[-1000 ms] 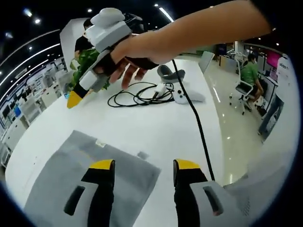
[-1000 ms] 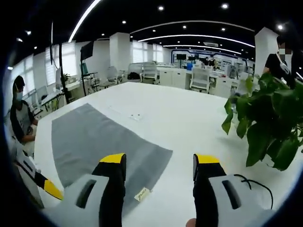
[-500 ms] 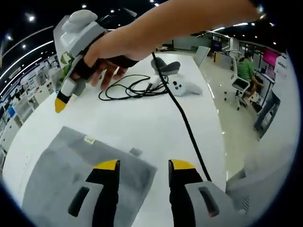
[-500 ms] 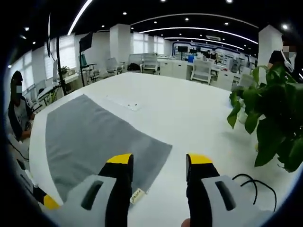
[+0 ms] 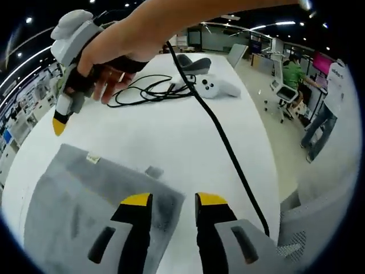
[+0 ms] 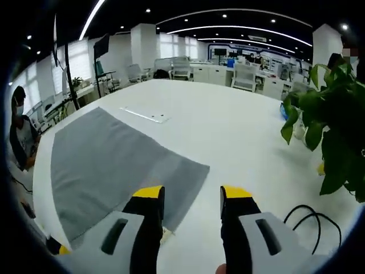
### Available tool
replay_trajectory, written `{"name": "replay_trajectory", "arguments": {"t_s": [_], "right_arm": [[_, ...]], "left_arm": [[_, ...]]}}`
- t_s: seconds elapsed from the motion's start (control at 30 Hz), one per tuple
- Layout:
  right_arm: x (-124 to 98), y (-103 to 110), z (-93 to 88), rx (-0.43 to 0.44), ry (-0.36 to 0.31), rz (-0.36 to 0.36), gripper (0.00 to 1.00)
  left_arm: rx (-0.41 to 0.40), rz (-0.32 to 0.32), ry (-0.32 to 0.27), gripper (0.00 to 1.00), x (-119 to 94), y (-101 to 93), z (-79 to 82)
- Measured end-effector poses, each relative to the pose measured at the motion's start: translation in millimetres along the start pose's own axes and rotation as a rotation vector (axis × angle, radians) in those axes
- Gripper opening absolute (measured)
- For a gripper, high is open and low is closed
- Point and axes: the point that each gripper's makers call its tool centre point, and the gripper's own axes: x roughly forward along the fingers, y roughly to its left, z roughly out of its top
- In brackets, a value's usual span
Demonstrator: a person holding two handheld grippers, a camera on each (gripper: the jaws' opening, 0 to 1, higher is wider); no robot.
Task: Fold the towel on the table until its edges align and the towel forms a compact rectangular stack.
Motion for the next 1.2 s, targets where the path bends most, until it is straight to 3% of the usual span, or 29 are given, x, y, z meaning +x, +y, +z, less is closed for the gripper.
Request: {"name": "replay_trajectory", "arguments": {"t_s": [0.8,1.03,1.2], "right_arm": [[67,-1,-7.0,-0.042,0.062,0.009,0.3],[83,-8,-3.4,-0.013,0.051,0.001,0.27],[93,-11,-11.6,-0.014,0.088,-0.01,0.26]], "left_arm": [[0.015,-0.034,0.05,0.27,19,1.7,-13.4],[0.015,-0.035,0.061,0.26,18,4.1,-14.4],[-0.003,-0.037,0.064,0.24,19,3.1,-13.8]]}}
